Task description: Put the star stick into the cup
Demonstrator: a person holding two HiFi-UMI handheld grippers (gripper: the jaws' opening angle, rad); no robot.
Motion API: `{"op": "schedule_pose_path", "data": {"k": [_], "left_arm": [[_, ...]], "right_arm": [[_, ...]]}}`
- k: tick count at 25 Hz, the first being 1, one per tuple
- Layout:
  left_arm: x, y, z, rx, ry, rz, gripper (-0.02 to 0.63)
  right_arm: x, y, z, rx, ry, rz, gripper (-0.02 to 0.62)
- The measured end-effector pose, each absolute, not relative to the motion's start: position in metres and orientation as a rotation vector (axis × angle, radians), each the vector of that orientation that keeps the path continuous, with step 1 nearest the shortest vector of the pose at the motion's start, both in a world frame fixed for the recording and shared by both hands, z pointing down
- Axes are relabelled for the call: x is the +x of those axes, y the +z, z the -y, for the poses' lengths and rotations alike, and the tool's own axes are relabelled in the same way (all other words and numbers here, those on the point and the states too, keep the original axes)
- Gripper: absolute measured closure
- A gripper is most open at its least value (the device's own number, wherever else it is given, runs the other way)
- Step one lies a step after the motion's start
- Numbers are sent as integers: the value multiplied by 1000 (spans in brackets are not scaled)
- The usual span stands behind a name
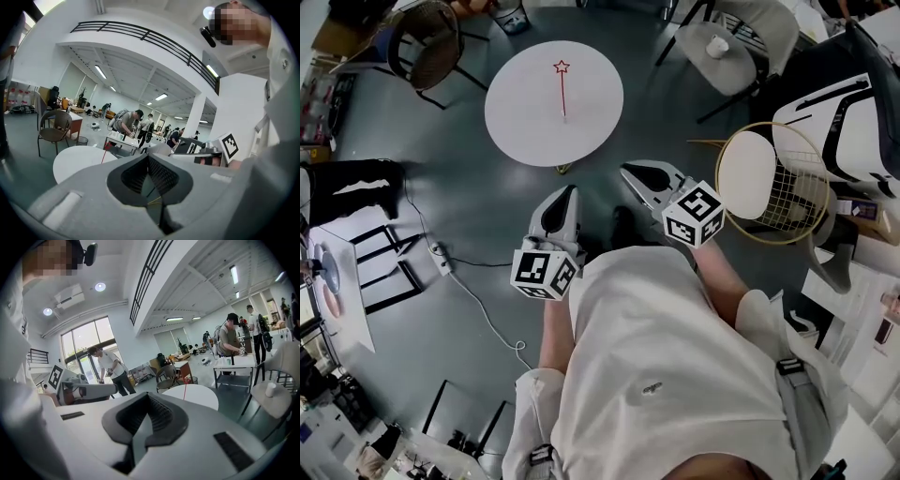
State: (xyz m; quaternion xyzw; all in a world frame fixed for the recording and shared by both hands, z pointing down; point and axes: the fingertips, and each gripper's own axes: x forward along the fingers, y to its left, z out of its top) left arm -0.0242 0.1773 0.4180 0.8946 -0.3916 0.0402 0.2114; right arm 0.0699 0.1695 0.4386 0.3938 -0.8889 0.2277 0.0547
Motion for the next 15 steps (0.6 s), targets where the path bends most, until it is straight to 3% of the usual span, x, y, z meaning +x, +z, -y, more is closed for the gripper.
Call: {"op": "schedule_pose_path", "data": {"k": [15], "left_arm": [[-36,420,-180,2460,114,1137,595]], "right_arm": [[57,437,-171,1144,681,2711,588]]}}
